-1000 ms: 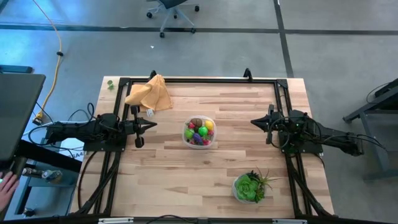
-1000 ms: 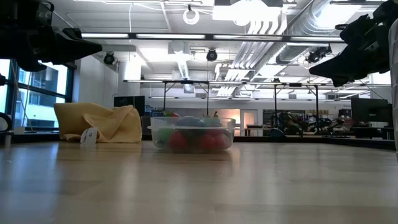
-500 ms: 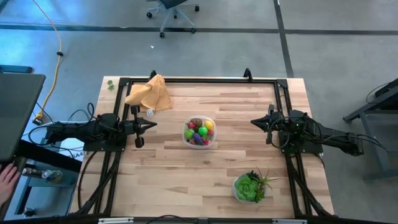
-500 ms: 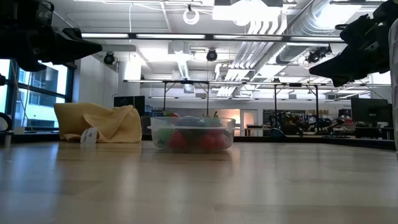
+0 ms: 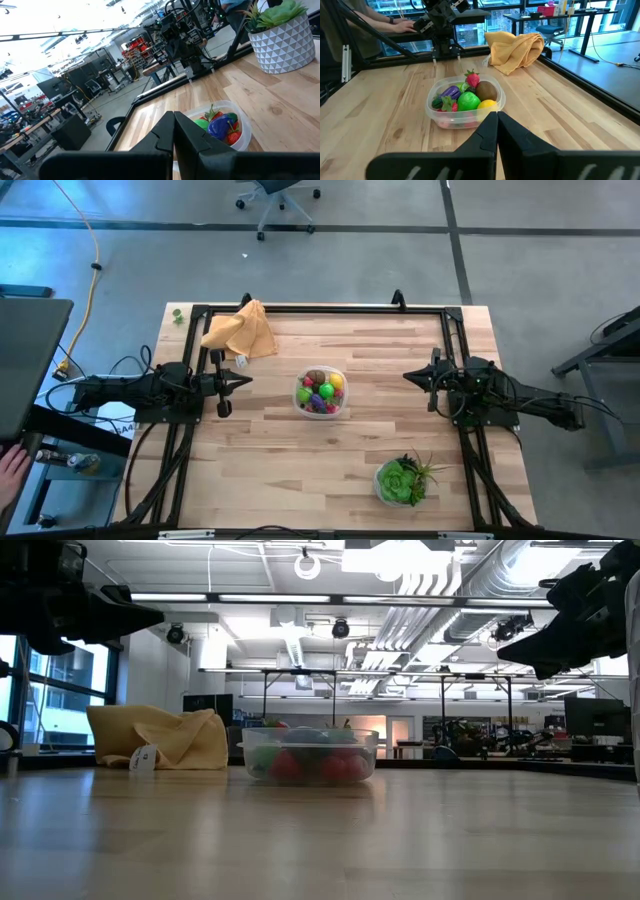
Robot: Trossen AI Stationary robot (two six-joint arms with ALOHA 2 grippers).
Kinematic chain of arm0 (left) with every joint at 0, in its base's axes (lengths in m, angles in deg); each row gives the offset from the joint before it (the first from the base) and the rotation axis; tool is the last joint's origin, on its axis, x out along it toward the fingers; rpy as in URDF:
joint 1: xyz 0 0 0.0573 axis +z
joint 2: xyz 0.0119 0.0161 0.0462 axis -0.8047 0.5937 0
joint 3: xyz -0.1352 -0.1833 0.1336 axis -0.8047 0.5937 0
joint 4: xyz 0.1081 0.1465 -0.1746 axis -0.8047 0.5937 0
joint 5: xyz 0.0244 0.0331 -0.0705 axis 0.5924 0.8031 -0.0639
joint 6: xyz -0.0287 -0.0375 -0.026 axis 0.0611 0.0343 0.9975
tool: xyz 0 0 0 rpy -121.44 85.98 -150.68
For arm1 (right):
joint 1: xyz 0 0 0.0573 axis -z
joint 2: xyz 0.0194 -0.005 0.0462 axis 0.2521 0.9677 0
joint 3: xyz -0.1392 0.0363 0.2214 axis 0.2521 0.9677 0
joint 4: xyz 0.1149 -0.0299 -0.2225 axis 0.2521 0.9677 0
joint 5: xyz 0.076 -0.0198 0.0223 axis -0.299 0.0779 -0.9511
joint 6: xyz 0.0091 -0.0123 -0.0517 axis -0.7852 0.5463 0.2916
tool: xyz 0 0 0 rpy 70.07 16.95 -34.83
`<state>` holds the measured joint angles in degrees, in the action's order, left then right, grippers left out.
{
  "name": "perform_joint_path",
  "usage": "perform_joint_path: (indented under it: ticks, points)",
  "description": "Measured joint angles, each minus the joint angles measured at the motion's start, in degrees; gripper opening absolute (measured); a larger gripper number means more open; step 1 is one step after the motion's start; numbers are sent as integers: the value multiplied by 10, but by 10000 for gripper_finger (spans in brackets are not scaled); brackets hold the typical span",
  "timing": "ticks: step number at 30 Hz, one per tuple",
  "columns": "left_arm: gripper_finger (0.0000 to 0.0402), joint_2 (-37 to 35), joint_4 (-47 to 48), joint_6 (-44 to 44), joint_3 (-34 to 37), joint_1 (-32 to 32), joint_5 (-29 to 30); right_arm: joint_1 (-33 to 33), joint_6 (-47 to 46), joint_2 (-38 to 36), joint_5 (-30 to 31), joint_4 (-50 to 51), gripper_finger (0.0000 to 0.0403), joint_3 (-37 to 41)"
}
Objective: Pick and placing Produce into tupperware
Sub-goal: Return to Home Position
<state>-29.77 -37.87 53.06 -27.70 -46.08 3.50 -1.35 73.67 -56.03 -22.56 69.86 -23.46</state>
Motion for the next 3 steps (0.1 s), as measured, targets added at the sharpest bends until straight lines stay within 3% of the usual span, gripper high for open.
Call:
perform_joint_path:
  ticks: [3]
  points:
    - [1,0,0,0,0,0,0,0,0,0,0,0,0,0]
